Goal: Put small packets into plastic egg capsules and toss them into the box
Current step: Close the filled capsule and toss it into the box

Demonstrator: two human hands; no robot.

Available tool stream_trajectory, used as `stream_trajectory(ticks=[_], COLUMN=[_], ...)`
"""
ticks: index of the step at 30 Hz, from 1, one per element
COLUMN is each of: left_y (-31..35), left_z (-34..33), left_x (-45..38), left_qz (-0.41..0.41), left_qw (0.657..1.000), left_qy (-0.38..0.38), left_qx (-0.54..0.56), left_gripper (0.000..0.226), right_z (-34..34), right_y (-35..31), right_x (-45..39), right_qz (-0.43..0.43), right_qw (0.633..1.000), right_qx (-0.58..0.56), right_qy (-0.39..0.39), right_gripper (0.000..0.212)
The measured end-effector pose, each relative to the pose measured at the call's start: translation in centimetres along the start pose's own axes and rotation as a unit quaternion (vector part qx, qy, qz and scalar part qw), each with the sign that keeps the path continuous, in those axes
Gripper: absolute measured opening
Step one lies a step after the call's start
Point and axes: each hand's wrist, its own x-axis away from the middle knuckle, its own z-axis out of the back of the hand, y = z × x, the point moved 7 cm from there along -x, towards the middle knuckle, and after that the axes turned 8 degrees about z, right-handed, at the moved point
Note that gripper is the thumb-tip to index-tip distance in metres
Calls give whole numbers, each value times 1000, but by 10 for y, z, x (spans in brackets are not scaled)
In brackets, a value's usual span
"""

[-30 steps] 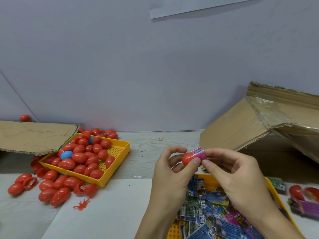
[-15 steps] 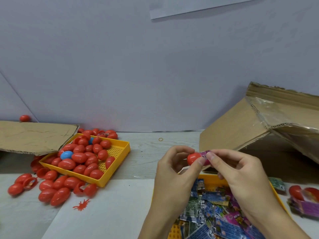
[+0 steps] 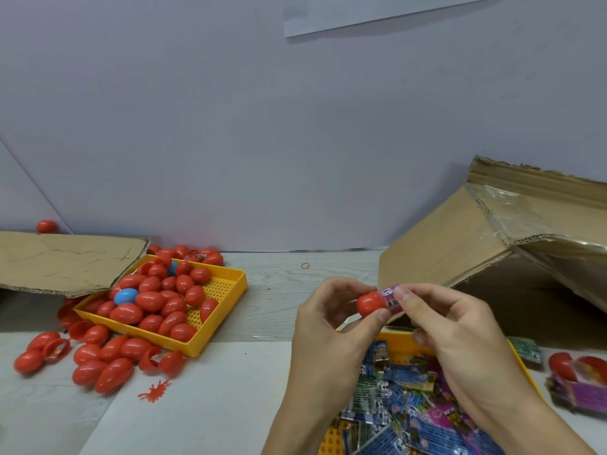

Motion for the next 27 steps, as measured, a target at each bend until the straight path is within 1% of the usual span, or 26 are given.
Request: stream_trajectory(ticks=[8,19,23,27], left_y=[1,3,1,-1], left_z=[-1,-1,0,-2], left_x=[0,1,1,1], left_qz=[-3,-13,-14,-16], left_qw=[1000,999,999,999], left_qy=[-8,-2,2,-4], left_qx=[-14,-32,-42,-40], left_gripper=[26,26,27,29], right_z=[-3,-1,-2,-2], right_y=[6,5,-1,-6], right_x=[0,-1,0,0], right_qz=[-21,-11,7,32], right_qw=[1000,1000,999,997], right_qx=[-3,-3,18,72], right_qy=[-18,-29,-29,-23], right_gripper=[41,38,36,28])
